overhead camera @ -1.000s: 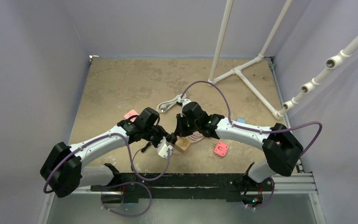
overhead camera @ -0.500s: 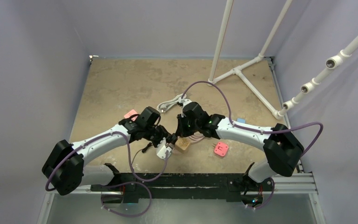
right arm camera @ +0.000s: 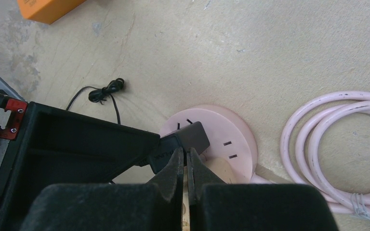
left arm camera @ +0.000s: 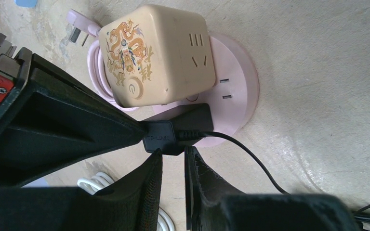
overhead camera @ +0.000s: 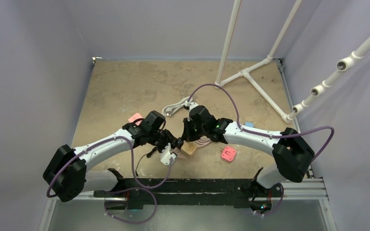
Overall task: Insert the plug
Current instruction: Press the plug into the socket.
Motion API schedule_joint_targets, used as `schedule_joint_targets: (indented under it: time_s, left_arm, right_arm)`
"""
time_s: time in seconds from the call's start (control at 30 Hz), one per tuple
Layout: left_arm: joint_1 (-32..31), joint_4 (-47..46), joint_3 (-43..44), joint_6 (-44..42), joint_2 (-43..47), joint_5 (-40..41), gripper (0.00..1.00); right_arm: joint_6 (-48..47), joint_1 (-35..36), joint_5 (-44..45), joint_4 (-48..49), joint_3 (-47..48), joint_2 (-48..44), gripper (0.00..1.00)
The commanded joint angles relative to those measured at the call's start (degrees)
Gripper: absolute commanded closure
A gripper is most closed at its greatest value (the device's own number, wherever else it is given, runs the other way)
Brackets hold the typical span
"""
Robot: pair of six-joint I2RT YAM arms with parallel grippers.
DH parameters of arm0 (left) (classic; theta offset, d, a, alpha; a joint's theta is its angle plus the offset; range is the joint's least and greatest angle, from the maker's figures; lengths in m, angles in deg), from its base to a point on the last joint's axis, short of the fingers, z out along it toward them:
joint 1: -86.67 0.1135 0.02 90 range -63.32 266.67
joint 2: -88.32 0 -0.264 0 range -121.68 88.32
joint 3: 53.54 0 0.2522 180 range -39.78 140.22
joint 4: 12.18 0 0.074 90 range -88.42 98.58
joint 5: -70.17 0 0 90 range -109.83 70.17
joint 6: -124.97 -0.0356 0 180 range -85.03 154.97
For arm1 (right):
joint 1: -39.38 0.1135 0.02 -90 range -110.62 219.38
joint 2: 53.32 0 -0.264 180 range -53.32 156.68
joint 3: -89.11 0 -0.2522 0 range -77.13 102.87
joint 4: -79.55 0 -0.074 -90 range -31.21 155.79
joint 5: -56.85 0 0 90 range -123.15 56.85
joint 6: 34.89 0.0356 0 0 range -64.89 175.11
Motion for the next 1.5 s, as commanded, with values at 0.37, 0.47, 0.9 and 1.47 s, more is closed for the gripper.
schedule_joint_targets:
  time_s: [0.37,0.47,0.9,1.47]
  left_arm:
    - [-1.39,-1.8,-3.75,-1.76,-2.89,-0.88,0.8]
    - [-1.43,-0.46,-5.04,-3.96,-3.55,0.06,0.8]
    - [-1.73,4.02,0.89,2.22,-1.28,4.66,0.69]
    - [1.87,1.19,15.07,44.05,6.19,21.67,0.28]
  right_arm:
    - [-2.89,1.95,3.04,-16.24,0.34,7.22,0.97]
    - [-3.64,1.98,2.97,-17.14,2.15,7.79,0.96]
    - [-1.48,0.87,9.2,-23.64,11.74,3.07,0.66]
    - [9.15,-23.97,11.41,-15.04,12.3,-12.23,0.01]
